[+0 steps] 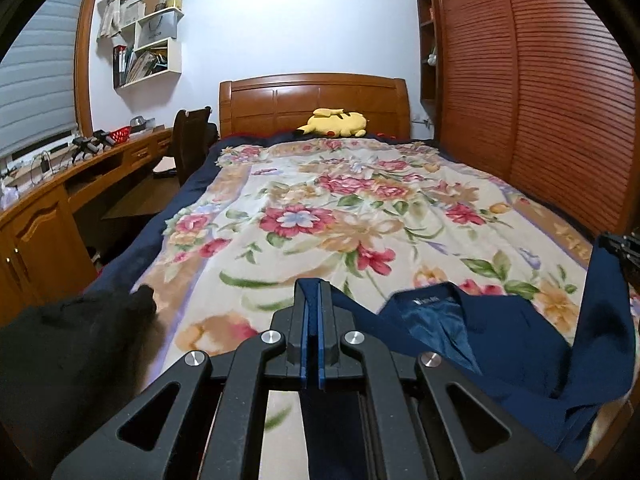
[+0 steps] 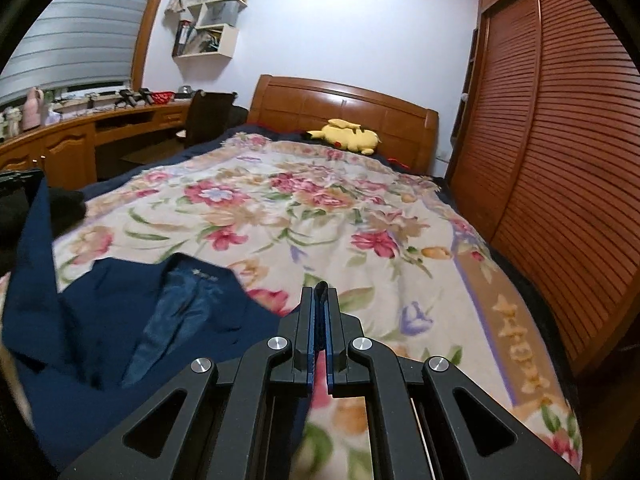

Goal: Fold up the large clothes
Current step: 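Lift the hem and fold it up toward the collar with both tools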

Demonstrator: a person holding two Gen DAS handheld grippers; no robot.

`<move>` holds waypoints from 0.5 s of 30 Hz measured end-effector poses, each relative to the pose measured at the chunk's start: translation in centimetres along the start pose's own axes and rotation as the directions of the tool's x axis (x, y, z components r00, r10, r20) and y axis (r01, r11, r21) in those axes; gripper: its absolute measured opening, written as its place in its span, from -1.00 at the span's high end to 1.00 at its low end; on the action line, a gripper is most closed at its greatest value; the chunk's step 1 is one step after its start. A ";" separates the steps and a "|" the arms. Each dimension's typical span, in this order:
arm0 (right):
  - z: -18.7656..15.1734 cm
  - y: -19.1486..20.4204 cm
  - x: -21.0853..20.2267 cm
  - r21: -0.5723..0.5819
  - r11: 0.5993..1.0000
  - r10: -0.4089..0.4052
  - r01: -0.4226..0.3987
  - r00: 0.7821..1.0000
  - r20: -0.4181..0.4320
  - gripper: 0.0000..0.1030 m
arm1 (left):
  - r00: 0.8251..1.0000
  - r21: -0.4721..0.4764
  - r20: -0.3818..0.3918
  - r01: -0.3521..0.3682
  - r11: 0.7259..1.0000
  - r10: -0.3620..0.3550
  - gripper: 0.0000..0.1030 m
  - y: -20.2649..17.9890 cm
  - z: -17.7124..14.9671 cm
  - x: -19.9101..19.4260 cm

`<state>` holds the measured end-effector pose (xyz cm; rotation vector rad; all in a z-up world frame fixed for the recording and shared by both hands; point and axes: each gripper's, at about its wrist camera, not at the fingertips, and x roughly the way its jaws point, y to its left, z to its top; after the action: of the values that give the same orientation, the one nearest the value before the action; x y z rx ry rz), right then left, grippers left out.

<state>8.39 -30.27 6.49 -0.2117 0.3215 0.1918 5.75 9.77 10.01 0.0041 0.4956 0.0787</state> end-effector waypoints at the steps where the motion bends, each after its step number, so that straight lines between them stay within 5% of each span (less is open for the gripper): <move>1: 0.5 -0.2 1.0 -0.005 1.000 -0.016 0.016 1.000 -0.005 0.93 | 1.000 -0.001 0.002 -0.006 1.000 0.006 0.93 0.2 0.3 0.6; 10: 2.6 -0.8 11.2 0.027 0.988 -0.150 0.152 0.987 -0.061 0.93 | 0.998 -0.023 -0.029 -0.055 0.998 0.054 0.93 2.0 1.5 8.3; 15: 2.7 -0.5 15.5 0.053 0.981 -0.182 0.189 0.977 -0.115 0.93 | 0.997 -0.031 -0.082 -0.012 0.999 0.009 0.92 1.7 0.3 10.6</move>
<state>23.69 -27.71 3.97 -0.1881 0.4144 -0.0151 15.03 12.32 5.28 -0.0269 0.5765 0.0972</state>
